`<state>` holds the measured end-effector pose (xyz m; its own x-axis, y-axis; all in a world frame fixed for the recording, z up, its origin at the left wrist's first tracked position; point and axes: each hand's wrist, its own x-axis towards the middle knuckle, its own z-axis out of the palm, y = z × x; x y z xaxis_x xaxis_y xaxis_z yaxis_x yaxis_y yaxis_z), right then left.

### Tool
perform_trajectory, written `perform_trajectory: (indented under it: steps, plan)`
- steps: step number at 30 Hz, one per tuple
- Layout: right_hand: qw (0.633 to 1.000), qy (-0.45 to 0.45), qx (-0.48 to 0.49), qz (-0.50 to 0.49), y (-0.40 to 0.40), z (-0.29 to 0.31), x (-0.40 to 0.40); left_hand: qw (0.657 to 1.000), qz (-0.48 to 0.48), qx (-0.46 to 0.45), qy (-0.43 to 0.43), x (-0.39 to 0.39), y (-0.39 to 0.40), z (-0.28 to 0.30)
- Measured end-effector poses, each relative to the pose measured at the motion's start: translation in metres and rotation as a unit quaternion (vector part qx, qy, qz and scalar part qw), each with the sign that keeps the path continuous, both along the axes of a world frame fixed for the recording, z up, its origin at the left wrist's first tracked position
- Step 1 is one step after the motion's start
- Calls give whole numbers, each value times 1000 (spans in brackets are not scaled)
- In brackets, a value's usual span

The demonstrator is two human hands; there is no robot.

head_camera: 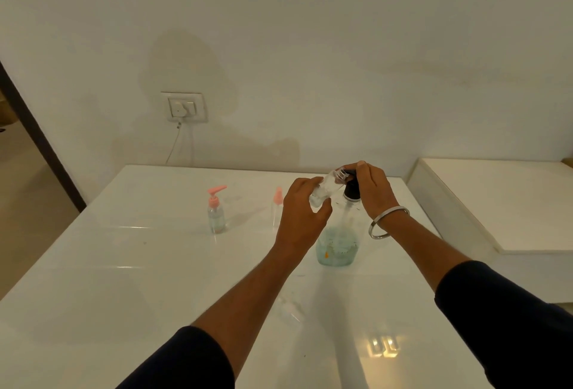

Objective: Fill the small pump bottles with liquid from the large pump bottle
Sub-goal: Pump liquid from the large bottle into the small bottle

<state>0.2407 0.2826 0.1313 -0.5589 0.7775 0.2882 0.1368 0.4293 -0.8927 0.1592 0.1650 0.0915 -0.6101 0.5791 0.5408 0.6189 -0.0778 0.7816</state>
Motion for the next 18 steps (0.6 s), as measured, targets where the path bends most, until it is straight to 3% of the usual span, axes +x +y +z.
perform_trajectory:
  steps: [18]
  plan:
    - [1000, -2, 2, 4, -2, 4, 2, 1000, 11, 4, 6, 5, -3, 7]
